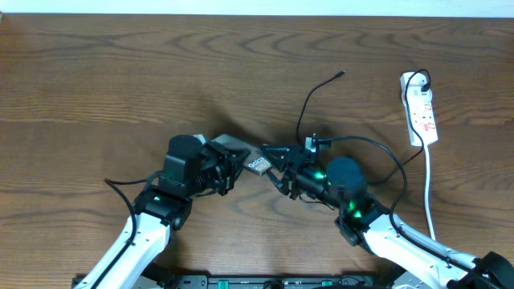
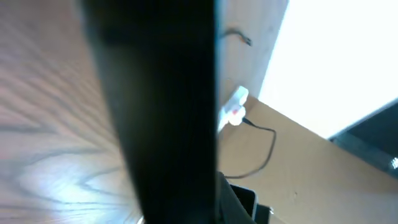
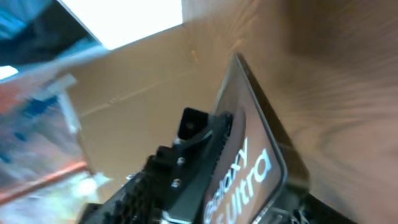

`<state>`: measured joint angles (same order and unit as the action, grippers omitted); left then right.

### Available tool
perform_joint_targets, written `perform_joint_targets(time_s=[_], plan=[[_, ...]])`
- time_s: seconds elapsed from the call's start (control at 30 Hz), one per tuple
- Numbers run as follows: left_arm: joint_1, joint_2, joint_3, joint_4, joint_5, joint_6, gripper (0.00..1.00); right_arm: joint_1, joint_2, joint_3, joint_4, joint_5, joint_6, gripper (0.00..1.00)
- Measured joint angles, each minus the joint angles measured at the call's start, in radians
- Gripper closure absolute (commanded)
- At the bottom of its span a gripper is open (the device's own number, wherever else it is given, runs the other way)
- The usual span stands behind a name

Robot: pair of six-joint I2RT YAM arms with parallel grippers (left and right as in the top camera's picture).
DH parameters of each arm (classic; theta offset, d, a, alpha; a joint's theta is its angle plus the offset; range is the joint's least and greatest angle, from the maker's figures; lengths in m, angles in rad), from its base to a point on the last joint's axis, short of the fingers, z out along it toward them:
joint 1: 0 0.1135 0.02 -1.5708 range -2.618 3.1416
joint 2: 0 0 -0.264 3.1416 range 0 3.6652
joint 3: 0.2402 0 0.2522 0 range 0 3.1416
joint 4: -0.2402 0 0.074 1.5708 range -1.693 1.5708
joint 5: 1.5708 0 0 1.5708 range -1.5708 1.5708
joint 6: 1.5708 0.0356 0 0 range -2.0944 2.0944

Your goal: Plug charger to phone and switch on socket

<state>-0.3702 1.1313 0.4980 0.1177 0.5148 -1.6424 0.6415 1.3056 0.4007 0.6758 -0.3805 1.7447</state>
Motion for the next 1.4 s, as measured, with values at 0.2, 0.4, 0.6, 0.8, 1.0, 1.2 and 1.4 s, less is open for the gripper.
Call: perform_joint_targets(time_s=[0.2,0.4,0.6,0.8,1.0,1.2,1.4], plan=[[0.002,-0.002,0.011,-0.099,-0.018,0.002,0.92,-0.095,0.003,-0.007,-0.029,0.042,-0.337,0.35],[0.000,0.005,-0.017,-0.140,-0.018,0.052,0.92,-0.224,-0.003,0.008,-0.096,0.106,-0.628,0.23],[0.000,0.005,-0.017,-0.138,-0.022,0.068,0.92,-0.325,-0.013,0.166,-0.534,0.150,-0.793,0.22],[0.000,0.005,-0.017,-0.137,-0.031,0.072,0.92,-0.335,-0.009,0.495,-1.029,0.383,-0.934,0.12],[0.000,0.005,-0.017,-0.138,-0.051,0.076,0.92,-0.336,0.063,0.780,-1.227,0.586,-0.992,0.21],[0.000,0.005,-0.017,-0.138,-0.053,0.076,0.92,-0.336,0.295,1.007,-1.316,0.637,-1.022,0.29],[0.000,0.006,-0.017,-0.148,-0.053,0.077,0.92,-0.336,0.591,1.181,-1.320,0.657,-1.017,0.37]])
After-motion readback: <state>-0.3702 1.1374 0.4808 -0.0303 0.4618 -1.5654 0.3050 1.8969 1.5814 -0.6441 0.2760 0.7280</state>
